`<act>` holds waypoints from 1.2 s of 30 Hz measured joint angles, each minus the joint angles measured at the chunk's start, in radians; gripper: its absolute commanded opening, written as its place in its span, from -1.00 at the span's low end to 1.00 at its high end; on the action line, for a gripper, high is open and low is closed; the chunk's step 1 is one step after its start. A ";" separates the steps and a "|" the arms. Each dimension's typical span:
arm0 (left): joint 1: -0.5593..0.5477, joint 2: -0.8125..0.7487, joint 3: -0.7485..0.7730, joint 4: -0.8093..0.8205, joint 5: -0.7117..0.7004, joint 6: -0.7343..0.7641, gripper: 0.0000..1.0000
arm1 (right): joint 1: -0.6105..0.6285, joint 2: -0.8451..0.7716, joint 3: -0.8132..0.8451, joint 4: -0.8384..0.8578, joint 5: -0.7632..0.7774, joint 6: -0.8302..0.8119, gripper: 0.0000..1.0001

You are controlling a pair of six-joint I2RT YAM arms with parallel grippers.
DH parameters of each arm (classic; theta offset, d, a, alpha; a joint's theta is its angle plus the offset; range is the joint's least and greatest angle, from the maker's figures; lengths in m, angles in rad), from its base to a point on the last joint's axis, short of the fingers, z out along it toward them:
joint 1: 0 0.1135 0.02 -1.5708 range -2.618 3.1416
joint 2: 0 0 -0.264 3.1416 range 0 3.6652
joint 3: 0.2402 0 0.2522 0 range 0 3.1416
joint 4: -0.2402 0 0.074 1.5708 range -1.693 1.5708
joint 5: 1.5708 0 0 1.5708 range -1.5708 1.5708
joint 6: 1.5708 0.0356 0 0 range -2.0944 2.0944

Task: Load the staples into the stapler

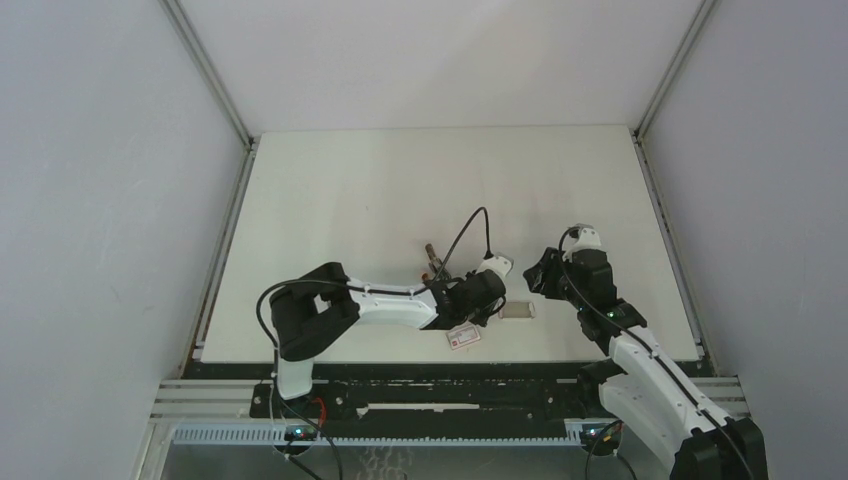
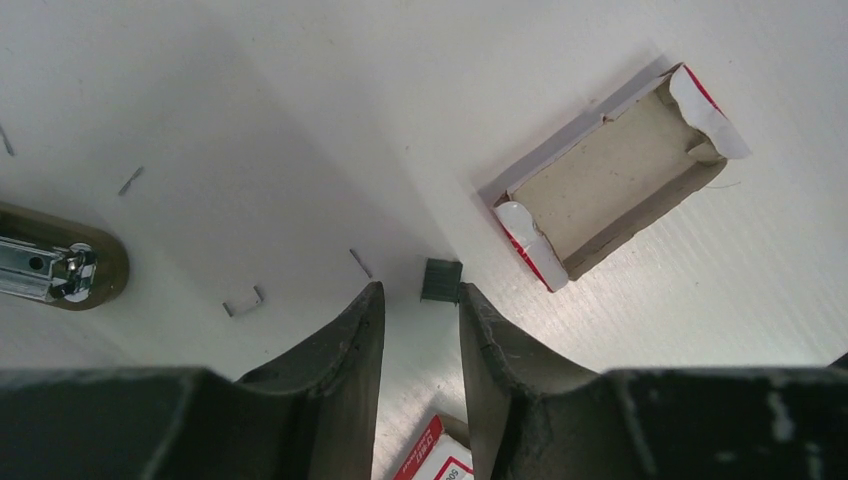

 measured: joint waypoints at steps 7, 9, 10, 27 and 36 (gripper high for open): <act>-0.003 0.005 0.005 0.000 0.001 0.002 -0.36 | -0.001 0.015 -0.001 0.006 0.000 0.000 -0.05; -0.004 0.007 0.006 0.000 0.000 0.003 -0.41 | -0.001 0.017 -0.001 0.006 0.000 0.000 -0.04; -0.004 0.007 0.006 0.000 0.001 0.003 -0.44 | -0.001 0.018 -0.001 0.006 0.000 0.000 -0.05; -0.012 0.014 0.014 0.011 0.005 -0.007 -0.67 | -0.001 0.021 -0.002 0.006 -0.012 -0.002 -0.05; 0.049 -0.231 -0.192 0.154 0.165 -0.075 -0.68 | -0.014 -0.139 -0.003 0.018 -0.216 0.000 0.02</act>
